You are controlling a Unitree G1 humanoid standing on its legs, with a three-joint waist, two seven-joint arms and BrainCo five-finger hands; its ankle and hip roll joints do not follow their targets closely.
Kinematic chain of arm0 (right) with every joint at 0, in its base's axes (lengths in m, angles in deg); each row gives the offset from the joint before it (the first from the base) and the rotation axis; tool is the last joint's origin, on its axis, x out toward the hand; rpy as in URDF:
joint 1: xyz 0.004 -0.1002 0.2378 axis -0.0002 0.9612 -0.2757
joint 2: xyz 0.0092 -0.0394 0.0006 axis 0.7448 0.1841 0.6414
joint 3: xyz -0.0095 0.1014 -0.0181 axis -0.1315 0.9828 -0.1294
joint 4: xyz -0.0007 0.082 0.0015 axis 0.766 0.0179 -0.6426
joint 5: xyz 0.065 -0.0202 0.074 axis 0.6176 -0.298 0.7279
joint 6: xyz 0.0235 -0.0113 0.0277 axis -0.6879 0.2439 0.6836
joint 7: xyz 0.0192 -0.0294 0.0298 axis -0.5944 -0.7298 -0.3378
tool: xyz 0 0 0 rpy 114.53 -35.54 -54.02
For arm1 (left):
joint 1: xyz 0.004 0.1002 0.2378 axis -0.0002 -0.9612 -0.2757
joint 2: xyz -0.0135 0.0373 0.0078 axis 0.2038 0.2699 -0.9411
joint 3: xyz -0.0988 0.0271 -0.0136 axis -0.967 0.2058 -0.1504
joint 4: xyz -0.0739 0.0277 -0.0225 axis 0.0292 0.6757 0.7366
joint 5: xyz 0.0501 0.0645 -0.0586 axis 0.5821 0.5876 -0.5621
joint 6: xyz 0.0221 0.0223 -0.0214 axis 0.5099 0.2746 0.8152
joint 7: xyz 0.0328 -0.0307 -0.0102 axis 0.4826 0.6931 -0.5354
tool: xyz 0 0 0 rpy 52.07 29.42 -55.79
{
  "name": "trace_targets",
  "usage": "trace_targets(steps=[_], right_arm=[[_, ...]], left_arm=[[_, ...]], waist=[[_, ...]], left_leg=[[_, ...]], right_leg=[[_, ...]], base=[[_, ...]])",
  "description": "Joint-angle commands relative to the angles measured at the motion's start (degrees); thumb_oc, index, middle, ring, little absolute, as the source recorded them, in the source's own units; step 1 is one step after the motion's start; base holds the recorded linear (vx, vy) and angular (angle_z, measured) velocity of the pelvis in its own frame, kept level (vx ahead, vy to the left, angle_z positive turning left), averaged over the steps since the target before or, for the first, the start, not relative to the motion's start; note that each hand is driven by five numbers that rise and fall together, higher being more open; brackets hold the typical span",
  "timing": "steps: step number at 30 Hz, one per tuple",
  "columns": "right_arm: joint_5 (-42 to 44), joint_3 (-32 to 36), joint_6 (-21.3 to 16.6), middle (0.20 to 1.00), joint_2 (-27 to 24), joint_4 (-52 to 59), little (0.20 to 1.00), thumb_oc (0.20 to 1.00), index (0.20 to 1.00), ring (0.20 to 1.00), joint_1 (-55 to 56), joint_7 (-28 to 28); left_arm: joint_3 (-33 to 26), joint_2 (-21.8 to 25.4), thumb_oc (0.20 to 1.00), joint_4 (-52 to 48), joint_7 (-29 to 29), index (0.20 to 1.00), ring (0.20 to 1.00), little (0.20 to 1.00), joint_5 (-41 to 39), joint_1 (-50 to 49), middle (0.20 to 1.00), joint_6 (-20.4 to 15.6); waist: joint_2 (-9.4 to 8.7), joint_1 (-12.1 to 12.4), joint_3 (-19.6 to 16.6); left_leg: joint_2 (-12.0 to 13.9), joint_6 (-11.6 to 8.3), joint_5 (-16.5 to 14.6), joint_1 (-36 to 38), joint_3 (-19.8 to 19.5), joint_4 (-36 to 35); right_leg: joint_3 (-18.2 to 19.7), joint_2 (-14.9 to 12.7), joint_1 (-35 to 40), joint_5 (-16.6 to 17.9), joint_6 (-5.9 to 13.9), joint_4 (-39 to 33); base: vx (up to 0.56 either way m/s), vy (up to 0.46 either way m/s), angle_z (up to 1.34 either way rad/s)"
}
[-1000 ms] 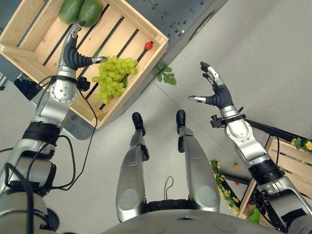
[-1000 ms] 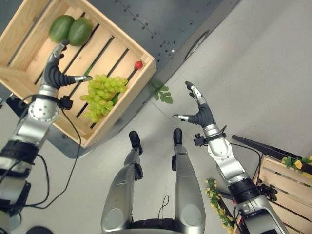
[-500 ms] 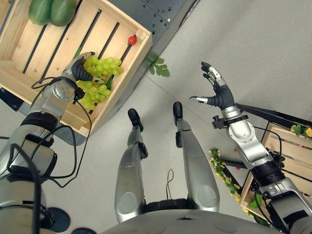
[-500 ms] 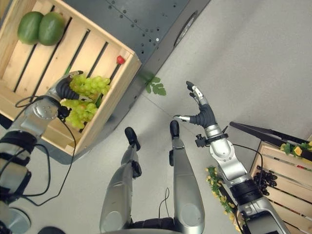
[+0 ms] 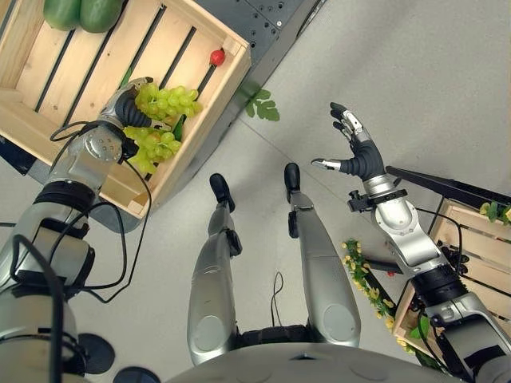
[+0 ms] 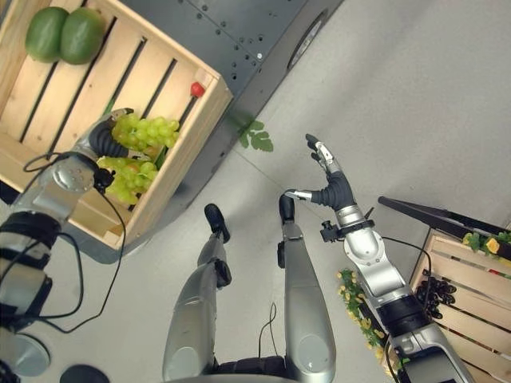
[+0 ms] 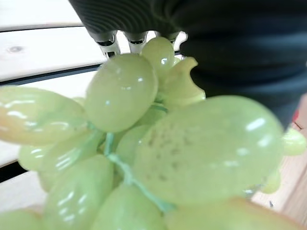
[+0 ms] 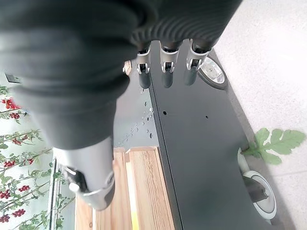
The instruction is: Pick up the fruits from the basket on one side to the basket on the other side
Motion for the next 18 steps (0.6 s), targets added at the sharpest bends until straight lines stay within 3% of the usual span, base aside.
trace_targets(steps=[1, 4, 18], right_arm=[[2.07, 2.65, -3.93, 1.000, 0.68, 4.57, 1.000, 1.000, 1.000, 1.000, 2.45, 0.02], [2.53, 1.41, -4.33, 1.000, 0.11, 5.40, 1.000, 1.000, 1.000, 1.000, 2.37, 0.32], [4.76, 1.09, -4.53, 1.000, -0.52, 6.47, 1.000, 1.000, 1.000, 1.000, 3.20, -0.21]], left_arm=[[0.39, -0.12, 1.000, 6.13, -1.24, 1.000, 1.000, 1.000, 5.28, 0.21, 1.000, 2.85], [5.06, -1.07, 1.000, 10.57, -4.92, 1.000, 1.000, 1.000, 12.38, 5.41, 1.000, 4.93], [7.86, -5.55, 1.000, 18.70, -7.05, 1.000, 1.000, 1.000, 18.38, 11.52, 1.000, 10.20]], waist=[[-1.66, -0.89, -1.20], [-2.13, -1.61, -1.20], [-3.63, -3.32, -1.20]], left_leg=[[-0.69, -2.26, -8.44, 0.11, -1.49, 9.01], [-0.62, -2.19, -8.49, -1.26, -1.51, 9.42], [0.05, -2.11, -8.74, -5.88, -1.63, 11.22]], right_leg=[[-1.26, -2.74, 4.40, 7.04, 7.58, -9.90], [-1.02, -2.62, 2.93, 7.07, 7.60, -9.53], [-0.37, -2.21, -1.37, 7.51, 7.57, -8.86]], base=[[-0.01, -0.008, 0.03], [-0.02, 0.002, 0.06], [0.00, 0.000, 0.01]])
